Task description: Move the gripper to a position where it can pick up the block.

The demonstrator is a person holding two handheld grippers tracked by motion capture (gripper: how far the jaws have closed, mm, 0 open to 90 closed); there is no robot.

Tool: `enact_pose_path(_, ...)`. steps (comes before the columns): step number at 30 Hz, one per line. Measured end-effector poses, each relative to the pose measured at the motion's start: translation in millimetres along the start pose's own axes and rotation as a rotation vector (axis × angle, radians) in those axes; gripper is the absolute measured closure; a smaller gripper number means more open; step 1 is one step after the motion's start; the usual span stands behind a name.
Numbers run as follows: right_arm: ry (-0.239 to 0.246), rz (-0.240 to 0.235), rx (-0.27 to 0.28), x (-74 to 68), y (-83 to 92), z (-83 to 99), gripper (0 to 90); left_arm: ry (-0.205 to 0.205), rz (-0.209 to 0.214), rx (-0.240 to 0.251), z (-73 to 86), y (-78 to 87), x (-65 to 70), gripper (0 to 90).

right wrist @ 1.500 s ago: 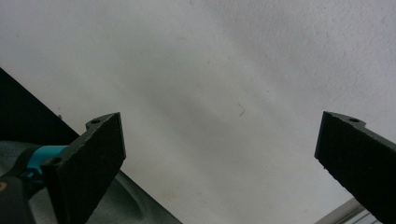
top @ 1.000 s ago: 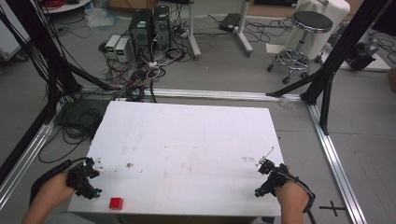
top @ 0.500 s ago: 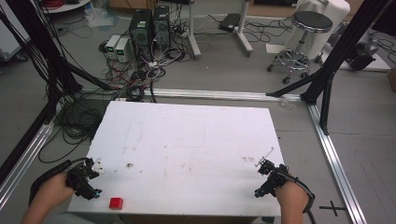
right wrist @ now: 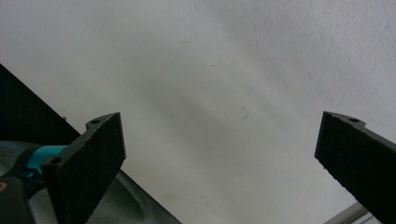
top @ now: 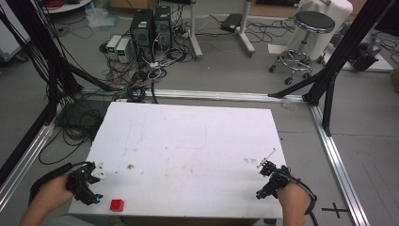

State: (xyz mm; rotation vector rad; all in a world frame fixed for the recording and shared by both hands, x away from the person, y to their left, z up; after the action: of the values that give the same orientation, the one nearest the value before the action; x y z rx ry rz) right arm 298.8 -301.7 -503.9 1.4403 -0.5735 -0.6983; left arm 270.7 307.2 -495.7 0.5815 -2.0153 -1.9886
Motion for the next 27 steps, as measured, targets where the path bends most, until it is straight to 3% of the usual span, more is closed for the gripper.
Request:
enact_pose_path(7,-0.003,-0.004,-0.004,-1.5,0.1,-1.0,1.0,-0.056,0.016,0.008,0.8,1.7,4.3,23.1)
enact_pose_path(9,0.006,-0.006,0.0,-1.4,-0.2,-1.7,0.9,-0.1,0.024,0.011,0.5,2.6,7.4,23.1)
enact_pose_path(12,0.008,-0.008,0.004,-1.8,-1.3,-2.4,1.0,-0.136,0.031,0.009,-1.2,3.0,11.3,23.2)
enact_pose_path(18,0.01,-0.018,-0.004,-3.6,-1.8,-3.9,0.9,-0.185,0.043,-0.005,-5.9,1.6,17.2,23.2)
enact_pose_path(27,0.013,-0.021,-0.002,-4.0,-2.9,-4.3,0.9,-0.29,0.056,-0.013,-11.4,-1.5,28.2,23.1)
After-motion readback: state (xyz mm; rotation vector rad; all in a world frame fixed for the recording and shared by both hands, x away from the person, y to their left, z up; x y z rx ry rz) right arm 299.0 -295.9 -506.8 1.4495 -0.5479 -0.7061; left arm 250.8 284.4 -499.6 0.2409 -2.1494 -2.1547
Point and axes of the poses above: each handheld gripper's, and its own axes: y roughly backward along the jaws, z roughly out of its underside, x roughly to its right, the point moved 1 cm from there along -y, roughly forward along the jaws, and after that the axes turned 11 degrees about -x, right-handed, at the moved point
